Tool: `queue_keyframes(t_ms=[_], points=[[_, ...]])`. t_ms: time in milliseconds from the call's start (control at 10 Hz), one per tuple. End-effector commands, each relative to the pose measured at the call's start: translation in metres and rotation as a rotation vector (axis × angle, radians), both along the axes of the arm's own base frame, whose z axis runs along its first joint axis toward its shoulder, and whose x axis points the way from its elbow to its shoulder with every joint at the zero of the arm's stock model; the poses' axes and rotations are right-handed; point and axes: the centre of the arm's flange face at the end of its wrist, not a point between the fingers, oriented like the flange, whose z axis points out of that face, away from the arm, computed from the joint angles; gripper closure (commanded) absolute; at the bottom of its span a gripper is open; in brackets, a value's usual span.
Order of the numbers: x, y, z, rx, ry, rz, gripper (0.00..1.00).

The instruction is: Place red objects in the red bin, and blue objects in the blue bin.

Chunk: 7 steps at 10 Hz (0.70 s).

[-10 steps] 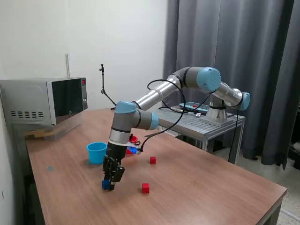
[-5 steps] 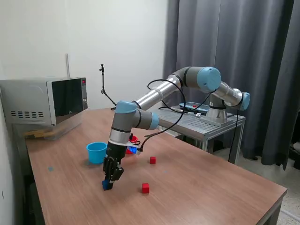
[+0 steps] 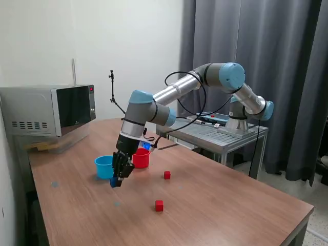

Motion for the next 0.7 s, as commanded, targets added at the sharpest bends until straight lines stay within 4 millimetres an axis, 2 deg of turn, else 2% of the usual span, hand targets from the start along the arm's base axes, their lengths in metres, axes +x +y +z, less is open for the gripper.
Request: queue_keyframes(t_ms=[0, 200, 300, 500, 600], points=[[0.011, 0.020, 0.022, 0.061, -0.007, -0.039, 1.00], [0.010, 0.063, 0.021, 0.065, -0.015, -0.095, 1.00], [0.011, 0.077, 0.018, 0.064, -0.020, -0.111, 1.00], [0.015, 0.124, 0.011, 0.060, -0.037, -0.166, 1.00], [0.015, 0.134, 0.009, 0.061, -0.039, -0.177, 1.00]])
